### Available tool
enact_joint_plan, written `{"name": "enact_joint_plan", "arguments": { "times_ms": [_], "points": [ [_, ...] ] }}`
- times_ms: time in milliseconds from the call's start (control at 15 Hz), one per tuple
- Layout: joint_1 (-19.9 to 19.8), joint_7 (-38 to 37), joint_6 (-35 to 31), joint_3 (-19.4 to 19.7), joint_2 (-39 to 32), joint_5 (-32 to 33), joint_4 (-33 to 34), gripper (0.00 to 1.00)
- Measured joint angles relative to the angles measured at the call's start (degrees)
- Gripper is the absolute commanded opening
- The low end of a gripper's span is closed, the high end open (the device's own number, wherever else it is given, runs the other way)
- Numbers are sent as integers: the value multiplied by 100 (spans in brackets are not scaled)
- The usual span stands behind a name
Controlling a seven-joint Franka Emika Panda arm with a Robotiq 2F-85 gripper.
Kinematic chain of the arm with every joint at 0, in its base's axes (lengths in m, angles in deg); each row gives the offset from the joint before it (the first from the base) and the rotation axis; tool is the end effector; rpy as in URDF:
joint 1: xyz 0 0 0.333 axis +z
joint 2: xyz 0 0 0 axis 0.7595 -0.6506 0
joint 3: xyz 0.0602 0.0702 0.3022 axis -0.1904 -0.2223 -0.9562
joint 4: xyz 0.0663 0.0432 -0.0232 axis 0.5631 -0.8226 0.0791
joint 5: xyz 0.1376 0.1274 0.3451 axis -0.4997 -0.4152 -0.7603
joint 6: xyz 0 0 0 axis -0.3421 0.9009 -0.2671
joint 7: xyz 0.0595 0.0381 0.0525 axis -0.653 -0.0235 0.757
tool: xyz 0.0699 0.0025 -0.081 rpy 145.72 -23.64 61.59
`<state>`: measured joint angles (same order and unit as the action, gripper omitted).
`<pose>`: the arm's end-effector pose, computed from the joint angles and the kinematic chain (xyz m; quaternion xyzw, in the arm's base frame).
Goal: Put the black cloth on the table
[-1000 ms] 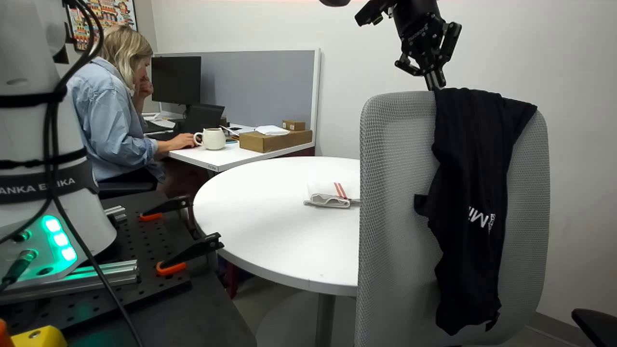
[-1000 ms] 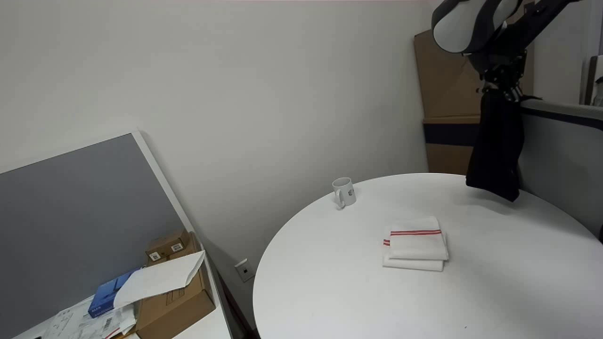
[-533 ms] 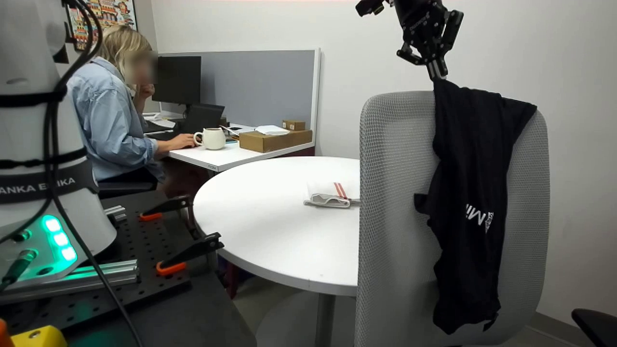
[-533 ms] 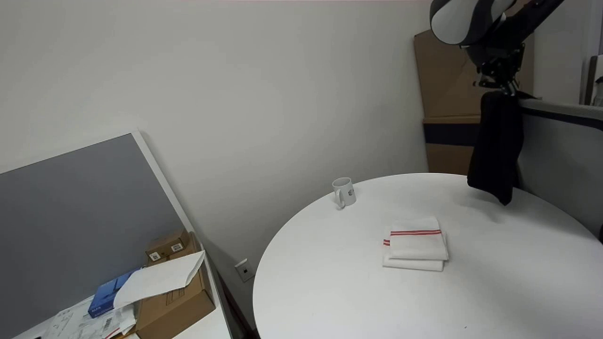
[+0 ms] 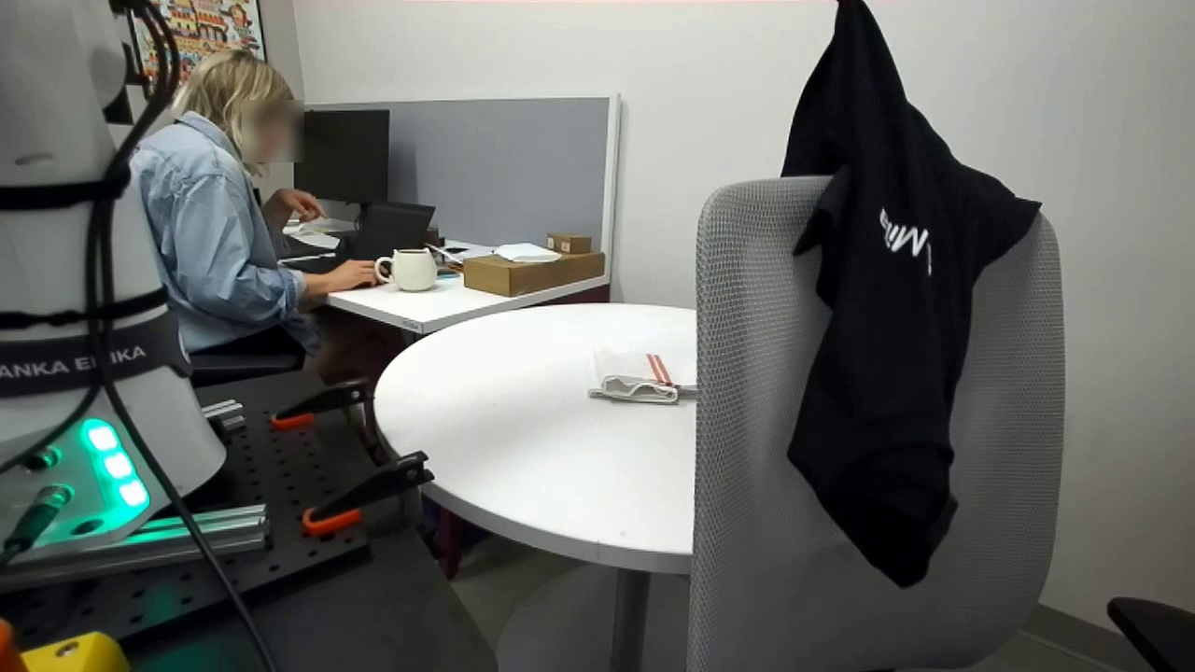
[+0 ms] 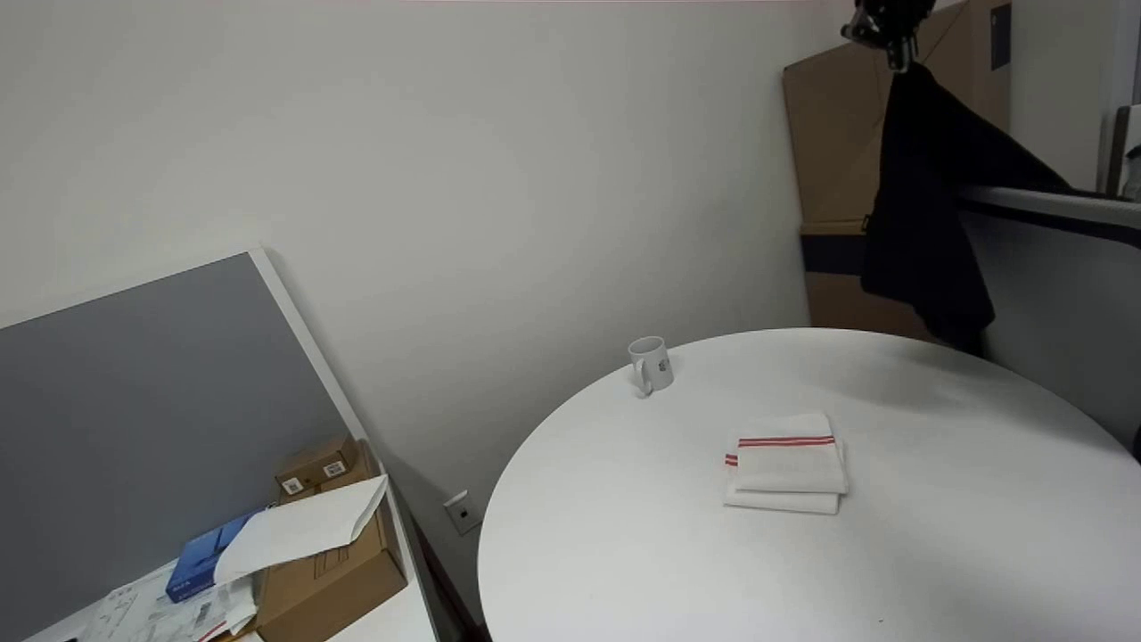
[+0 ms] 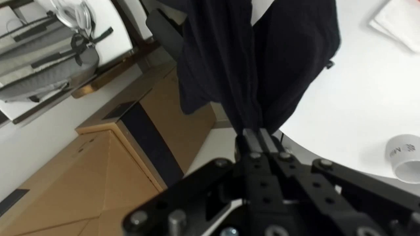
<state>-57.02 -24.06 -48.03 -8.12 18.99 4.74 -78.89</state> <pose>0.5634 -0.1692 0.6000 0.9642 -0.0216 0.1672 0.2050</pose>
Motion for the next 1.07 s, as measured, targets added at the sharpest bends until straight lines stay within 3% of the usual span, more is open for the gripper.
{"name": "enact_joint_plan", "arguments": {
  "times_ms": [400,733,1067],
  "points": [
    [320,498,531,-370,436,-204,1250,1],
    [649,852,1056,-704,400,-302,2478,1],
    [961,1209,1376,-1045,243,-320,3228,1]
  ]
}}
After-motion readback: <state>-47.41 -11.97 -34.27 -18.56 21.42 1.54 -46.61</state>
